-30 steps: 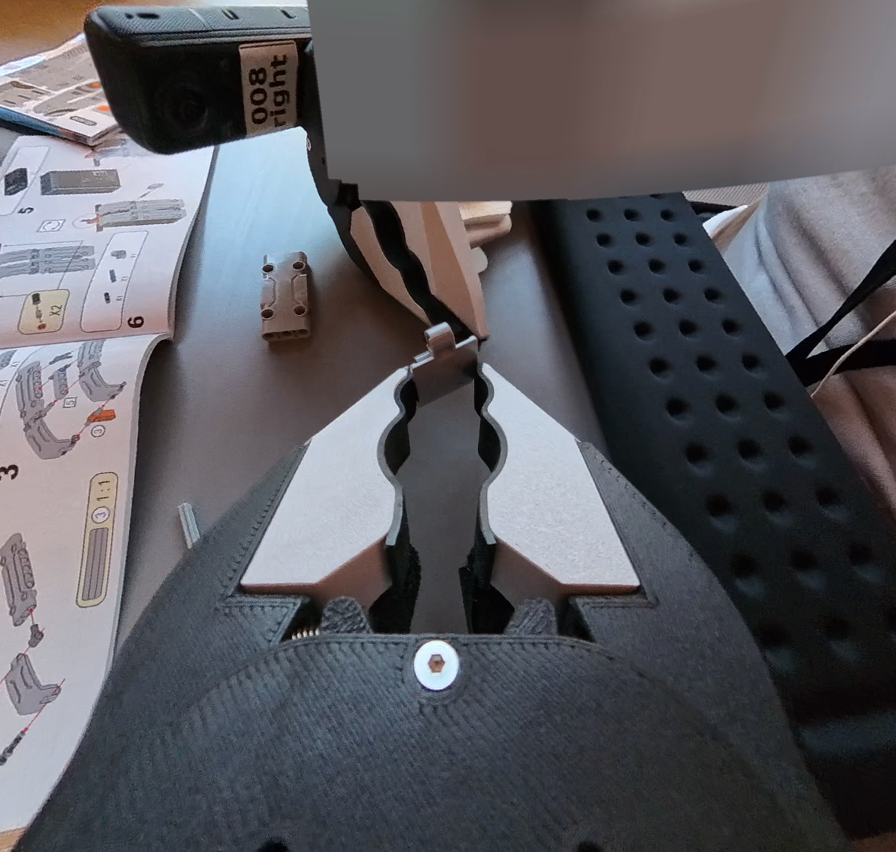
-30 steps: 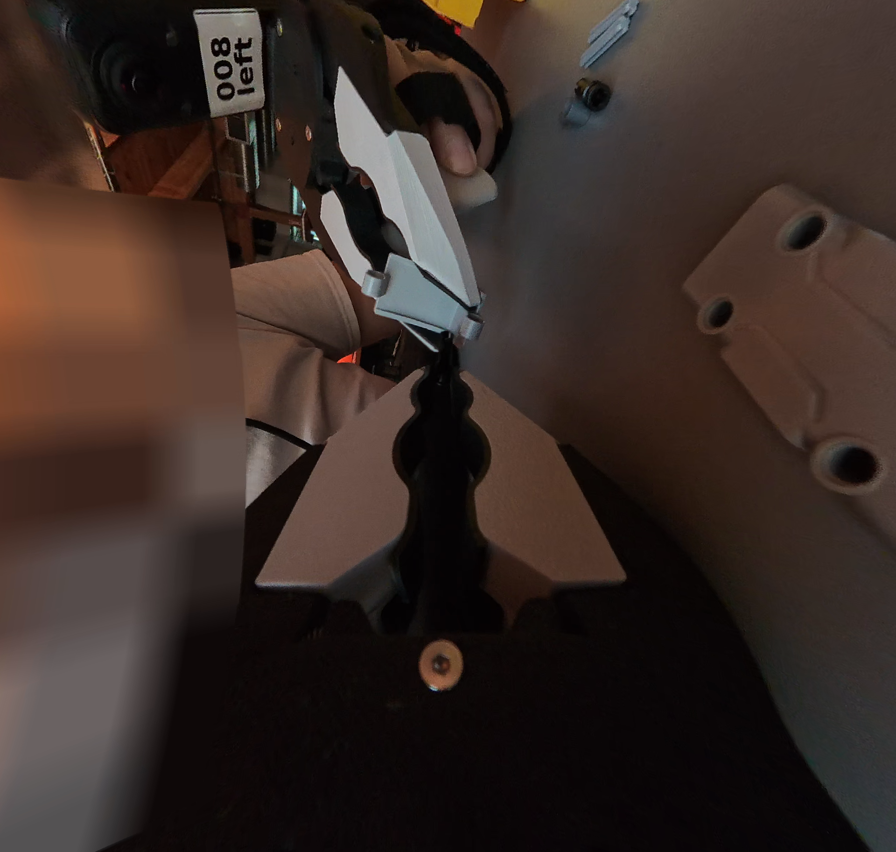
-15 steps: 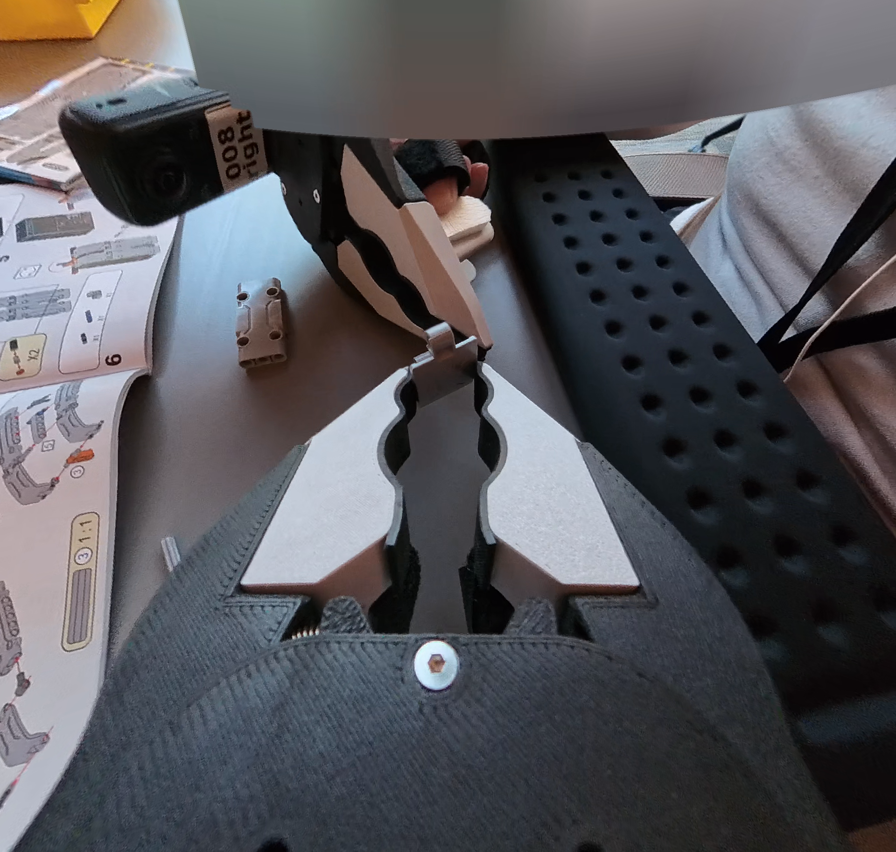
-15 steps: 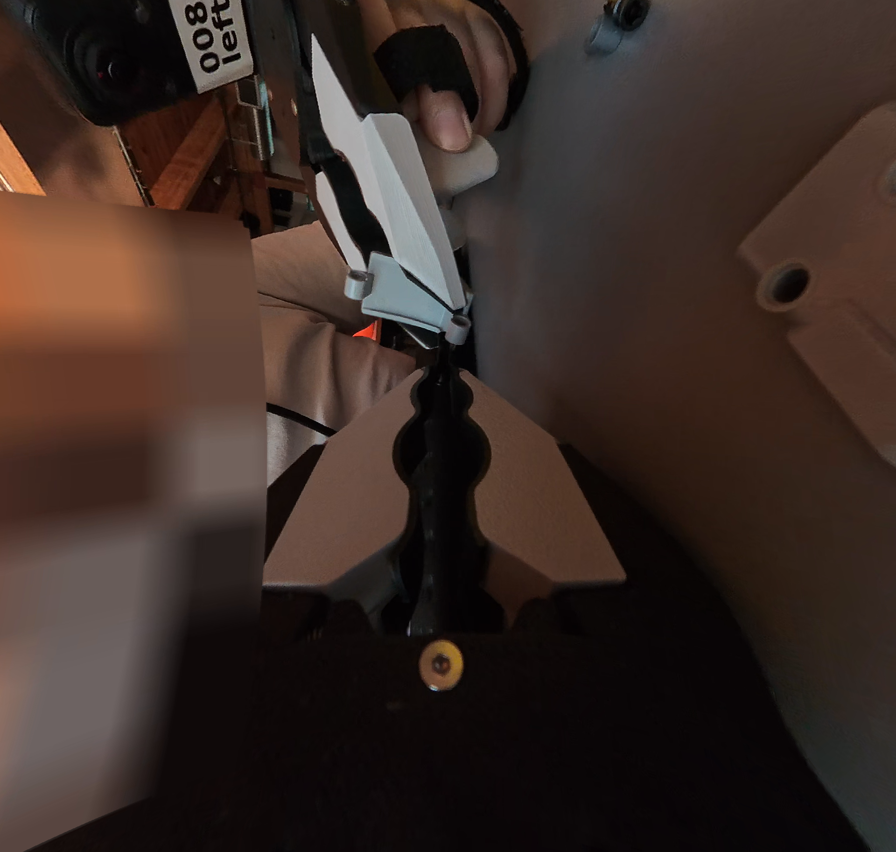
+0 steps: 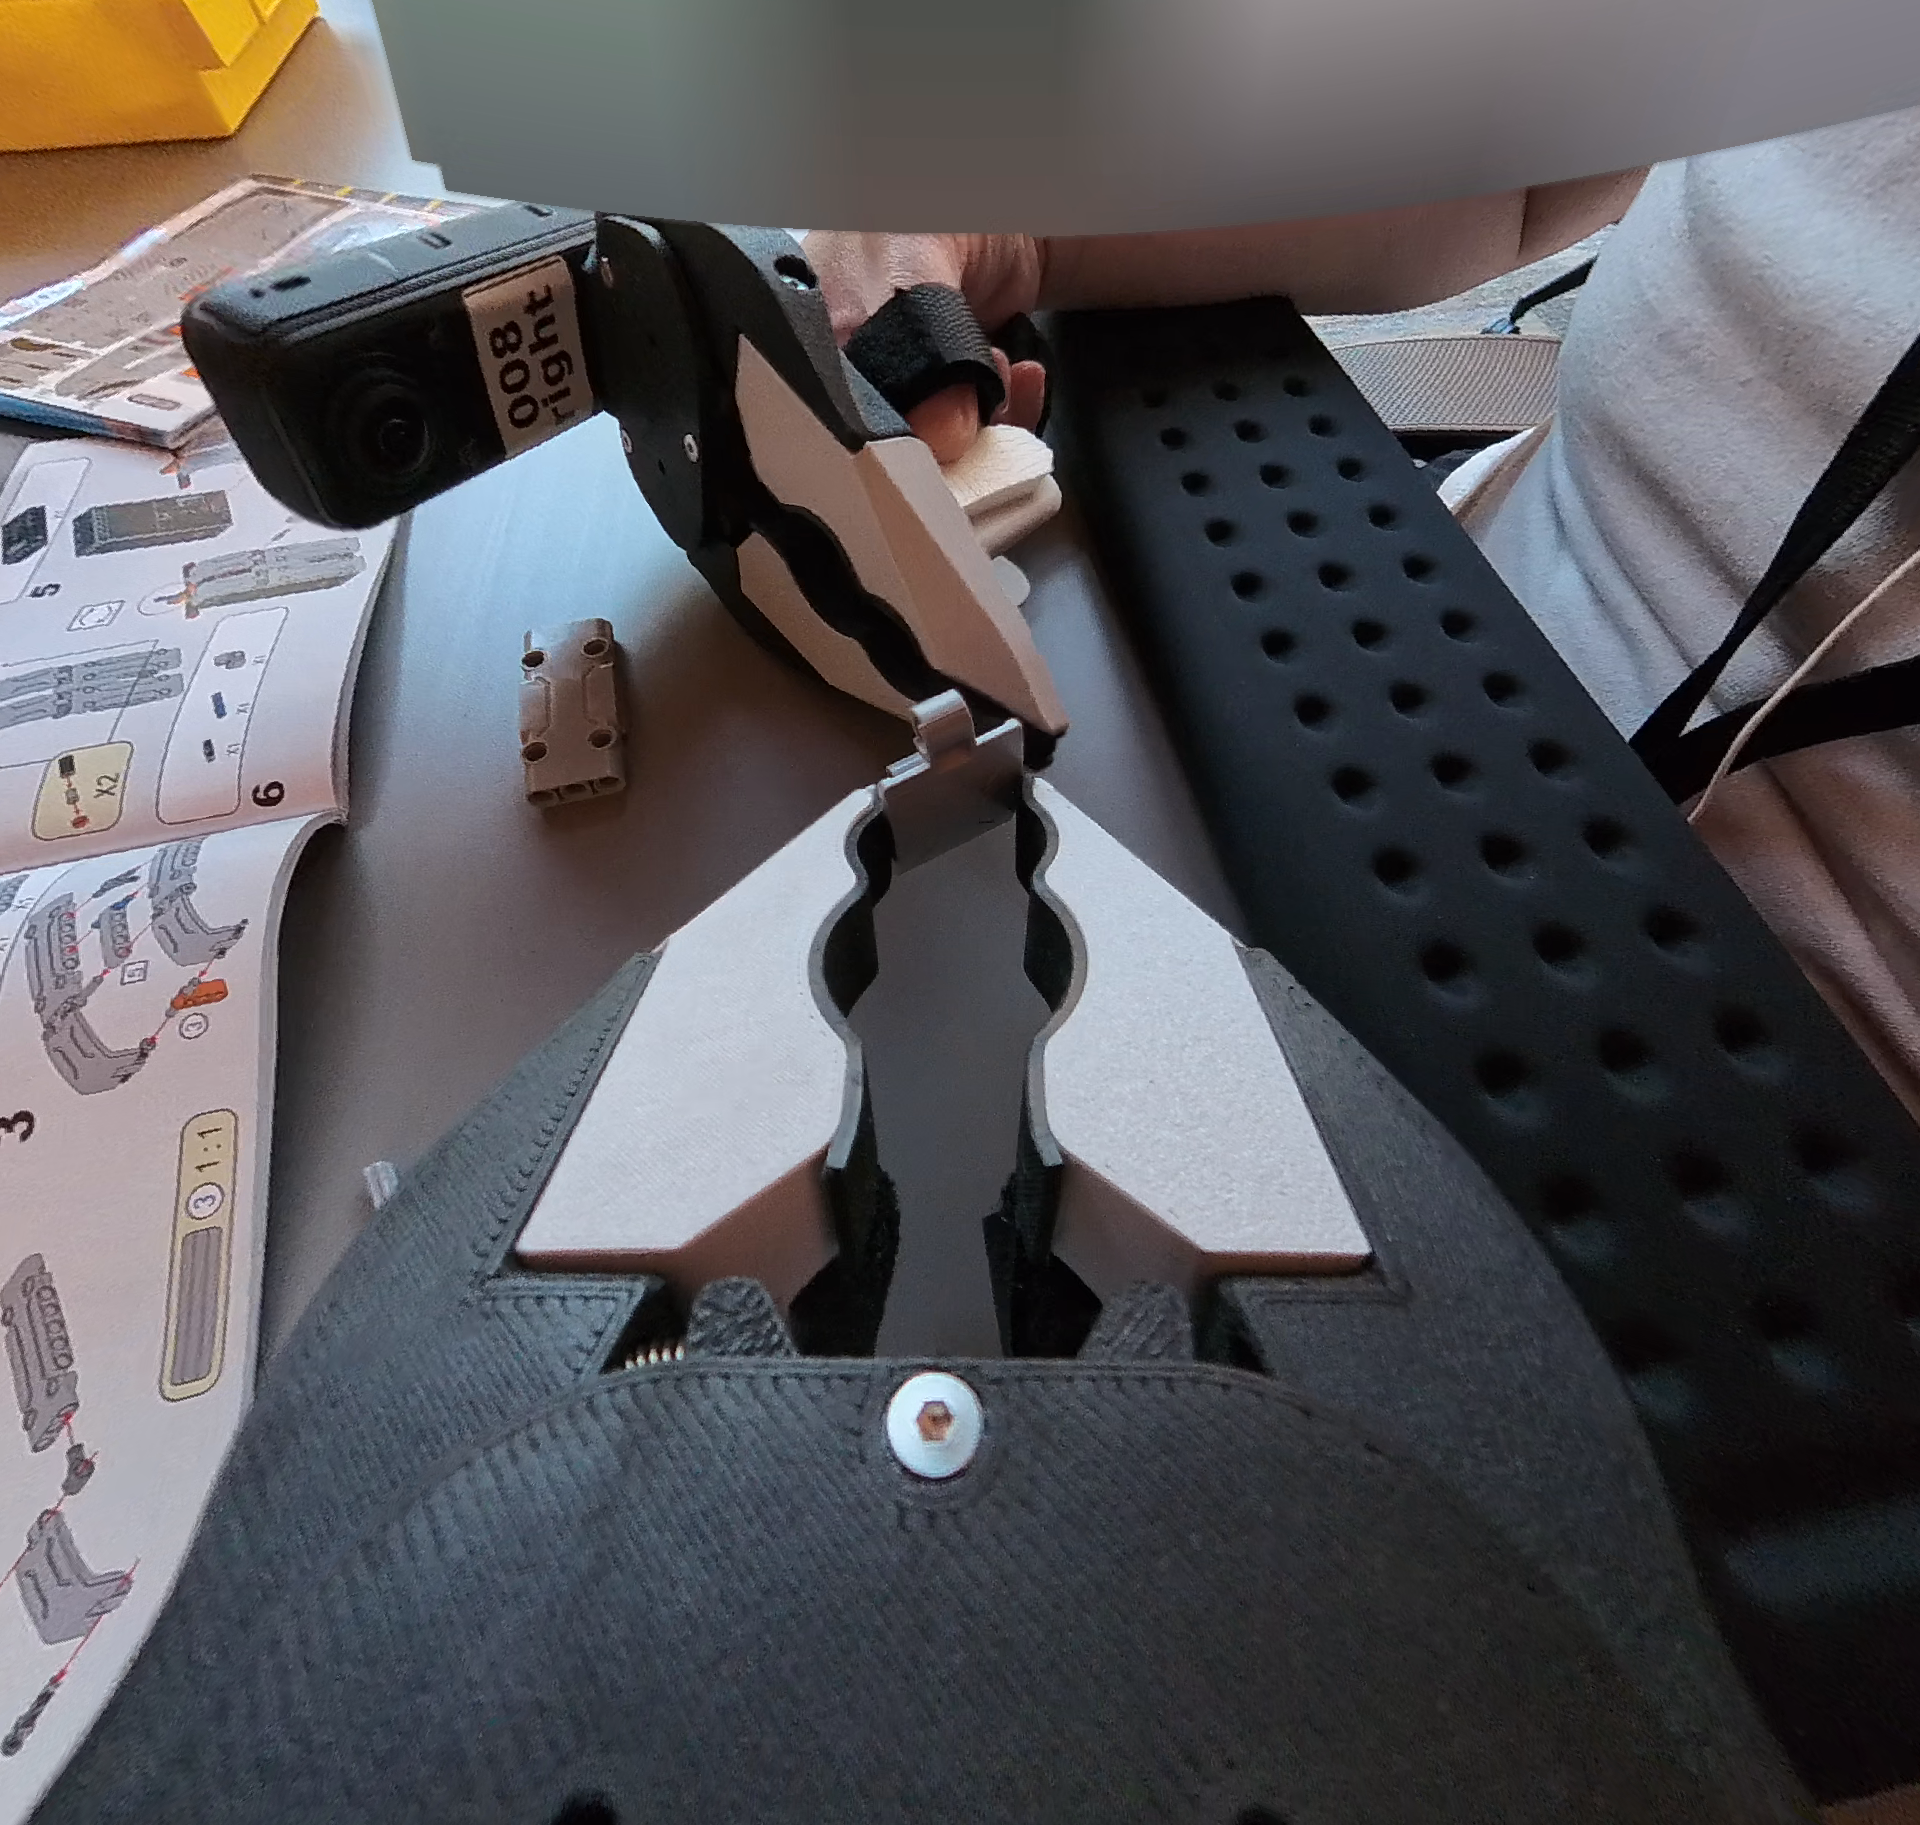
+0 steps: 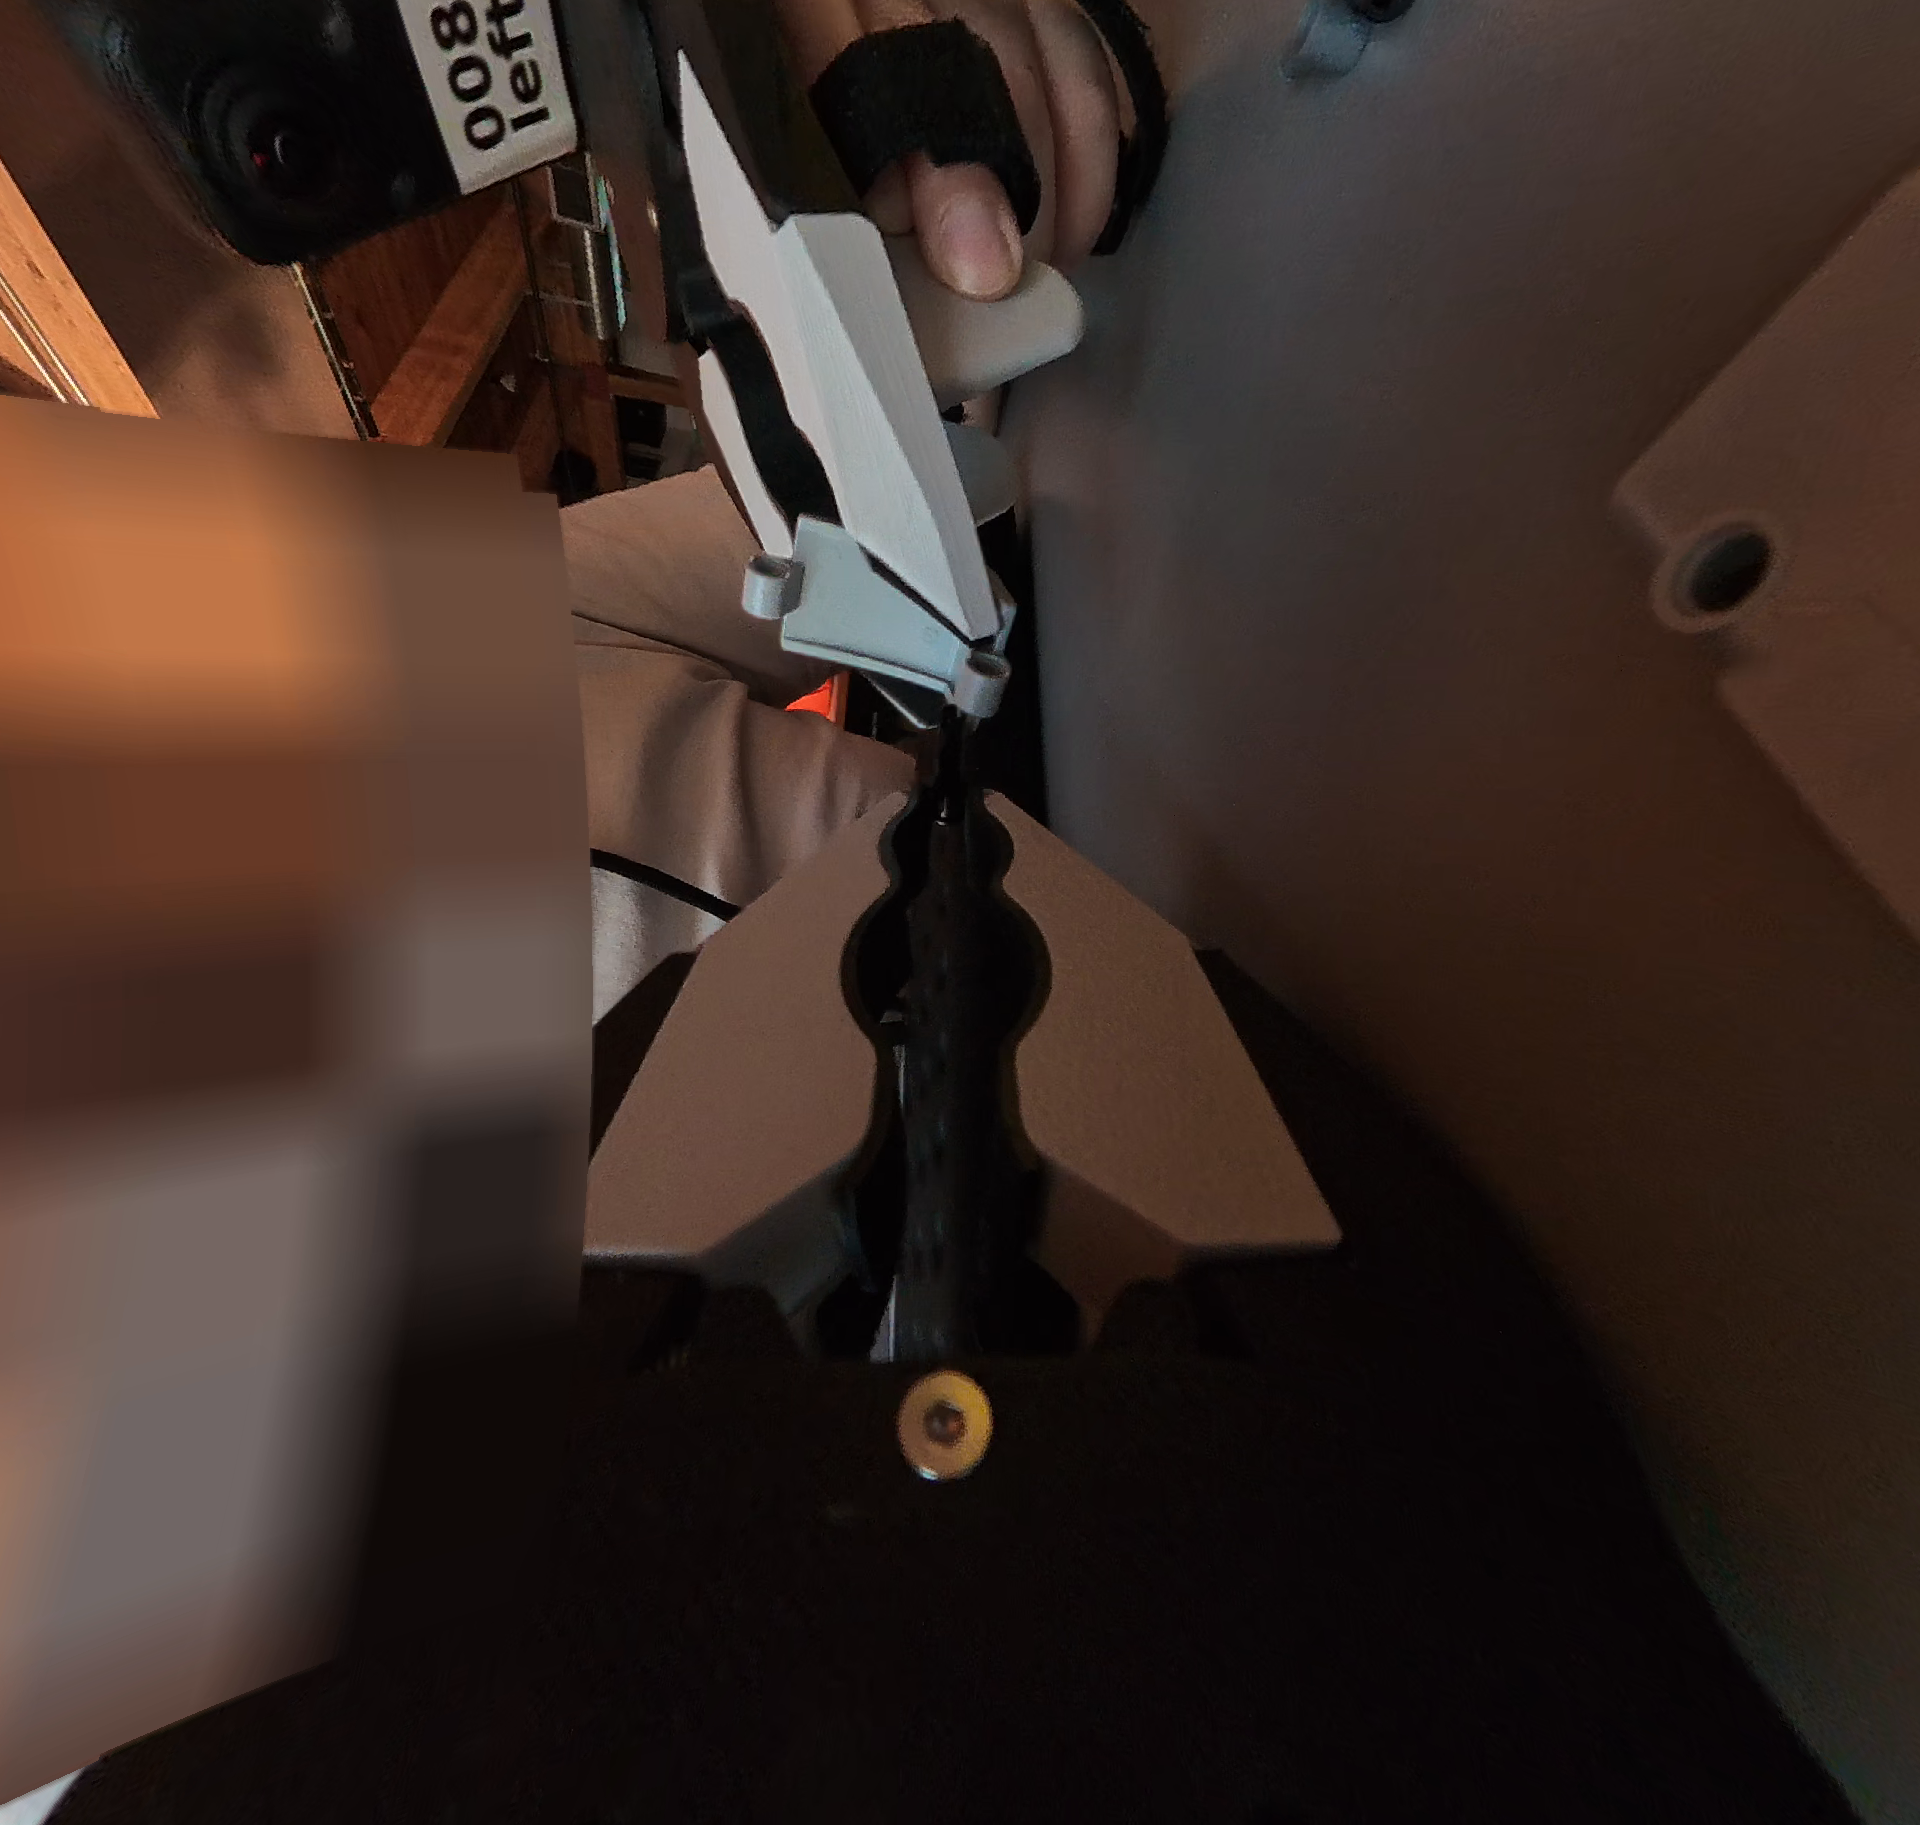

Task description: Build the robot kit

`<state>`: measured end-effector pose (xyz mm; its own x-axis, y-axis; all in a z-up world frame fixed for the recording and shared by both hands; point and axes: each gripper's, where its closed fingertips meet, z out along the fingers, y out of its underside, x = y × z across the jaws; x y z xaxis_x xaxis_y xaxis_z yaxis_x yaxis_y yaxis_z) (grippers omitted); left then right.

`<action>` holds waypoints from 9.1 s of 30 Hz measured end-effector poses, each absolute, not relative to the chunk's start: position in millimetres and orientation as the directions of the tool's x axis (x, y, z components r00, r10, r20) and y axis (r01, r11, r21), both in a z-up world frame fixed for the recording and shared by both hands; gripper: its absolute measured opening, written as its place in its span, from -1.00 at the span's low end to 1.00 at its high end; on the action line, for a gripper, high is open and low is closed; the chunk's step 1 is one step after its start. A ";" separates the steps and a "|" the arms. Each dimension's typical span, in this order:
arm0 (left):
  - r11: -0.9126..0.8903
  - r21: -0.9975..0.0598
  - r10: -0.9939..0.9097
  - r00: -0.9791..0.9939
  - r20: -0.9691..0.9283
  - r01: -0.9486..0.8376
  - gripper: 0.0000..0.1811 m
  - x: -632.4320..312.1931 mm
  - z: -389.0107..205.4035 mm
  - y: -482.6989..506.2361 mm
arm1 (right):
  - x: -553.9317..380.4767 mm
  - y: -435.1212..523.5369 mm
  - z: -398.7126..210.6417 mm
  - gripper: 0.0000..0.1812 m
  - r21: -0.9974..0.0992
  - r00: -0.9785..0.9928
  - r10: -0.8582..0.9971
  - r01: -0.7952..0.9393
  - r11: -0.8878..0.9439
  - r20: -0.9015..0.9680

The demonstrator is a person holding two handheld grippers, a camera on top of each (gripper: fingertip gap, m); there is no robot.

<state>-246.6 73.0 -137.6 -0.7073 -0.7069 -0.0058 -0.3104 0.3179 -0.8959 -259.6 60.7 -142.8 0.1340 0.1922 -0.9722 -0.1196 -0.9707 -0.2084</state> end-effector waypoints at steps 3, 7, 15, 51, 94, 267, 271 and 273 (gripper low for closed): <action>0.322 -0.893 -0.721 -0.692 -0.016 -0.315 -0.75 -244.9 -138.4 77.8 | -255.2 68.8 -147.1 -0.94 -0.356 0.264 0.319 -0.108 -0.928 -0.910; 0.355 -0.877 -0.770 -0.633 -0.079 -0.323 -0.75 -239.6 -138.7 94.8 | -234.6 96.4 -156.8 -0.94 -0.707 0.614 0.579 0.048 -0.705 -0.536; 0.405 -0.863 -0.817 -0.543 -0.192 -0.304 -0.75 -239.2 -124.5 121.5 | -230.3 108.2 -168.9 -0.93 -0.733 0.693 0.607 0.165 -0.660 -0.390; 0.526 -0.776 -0.780 -0.560 -0.277 -0.349 -0.75 -225.0 -163.5 99.4 | -228.7 94.4 -174.2 -0.78 -0.764 0.696 0.704 0.373 -0.527 -0.145; 0.263 -0.741 -0.853 -0.508 0.122 -0.619 -0.75 -246.5 -164.4 118.3 | -220.3 96.4 -141.0 -0.76 -0.833 0.782 0.594 0.195 -0.518 -0.186; -0.576 -0.708 -0.612 -0.360 0.705 -0.408 -0.74 -230.7 -72.1 144.7 | -216.4 80.8 -181.4 -0.83 -0.082 0.294 0.955 0.954 -0.289 0.051; -0.602 -0.695 -0.585 -0.374 0.719 -0.394 -0.74 -231.3 -66.8 145.0 | -219.3 80.0 -181.4 -0.94 -0.114 0.274 0.958 0.958 -0.264 0.082; -0.618 -0.684 -0.559 -0.395 0.729 -0.388 -0.74 -231.7 -61.0 142.4 | -222.4 78.0 -180.9 -0.94 -0.175 0.281 0.957 0.949 -0.264 0.078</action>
<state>-231.7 142.4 -61.0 -0.3945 -0.5588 0.7294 -0.3879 -0.6184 -0.6835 -222.4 78.0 -180.9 0.2807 0.9566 0.0784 0.9486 -0.2641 -0.1745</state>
